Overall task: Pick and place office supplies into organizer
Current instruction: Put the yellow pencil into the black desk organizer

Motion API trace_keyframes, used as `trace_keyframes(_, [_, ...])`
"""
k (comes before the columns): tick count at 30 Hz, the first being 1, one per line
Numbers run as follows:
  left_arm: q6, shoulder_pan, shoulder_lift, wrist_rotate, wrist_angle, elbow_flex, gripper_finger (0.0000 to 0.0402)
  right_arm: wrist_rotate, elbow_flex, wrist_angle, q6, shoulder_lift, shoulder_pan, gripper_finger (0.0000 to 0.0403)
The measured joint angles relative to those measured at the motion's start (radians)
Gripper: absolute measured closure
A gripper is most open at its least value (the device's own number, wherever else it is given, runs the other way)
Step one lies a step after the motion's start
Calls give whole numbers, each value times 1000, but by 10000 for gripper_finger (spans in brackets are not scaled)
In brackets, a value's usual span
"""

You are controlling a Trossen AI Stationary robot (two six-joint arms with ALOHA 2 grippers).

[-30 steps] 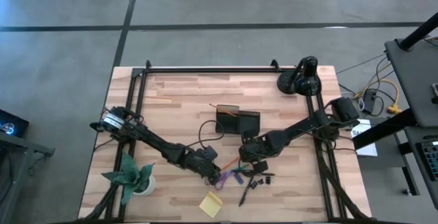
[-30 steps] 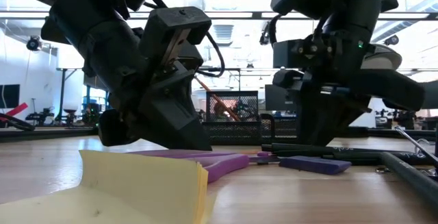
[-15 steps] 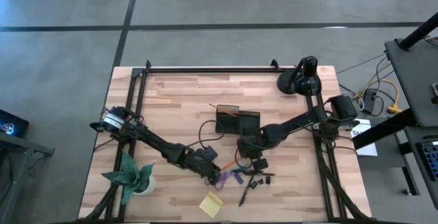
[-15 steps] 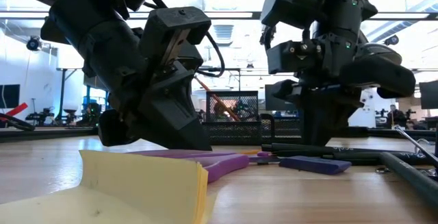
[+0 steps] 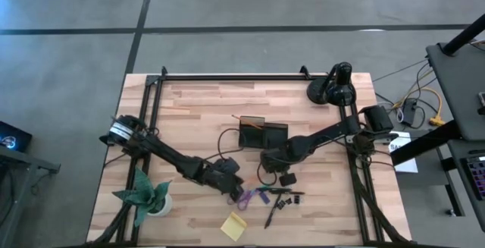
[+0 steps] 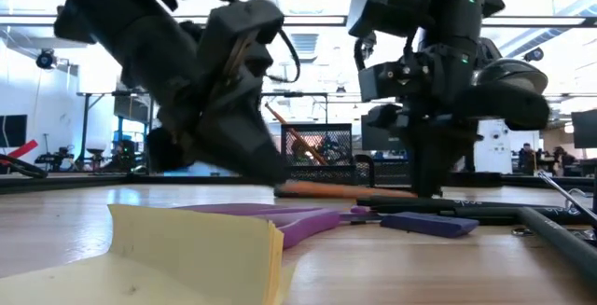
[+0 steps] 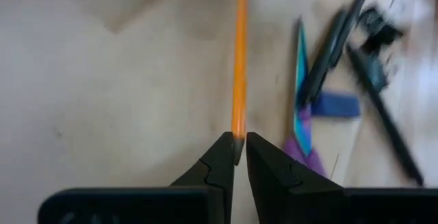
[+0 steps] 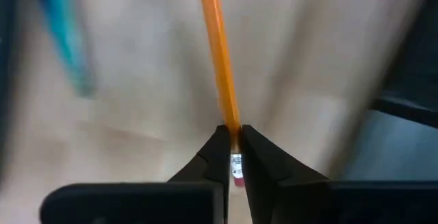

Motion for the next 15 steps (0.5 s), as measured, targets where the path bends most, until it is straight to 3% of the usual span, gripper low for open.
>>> trace_keyframes(9, [3, -1, -85, -46, -94, 0, 378, 213, 124, -97, -65, -14, 18, 396])
trace_keyframes(15, [2, -5, -120, -53, -106, -1, 378, 226, 173, -194, -64, -23, 16, 395])
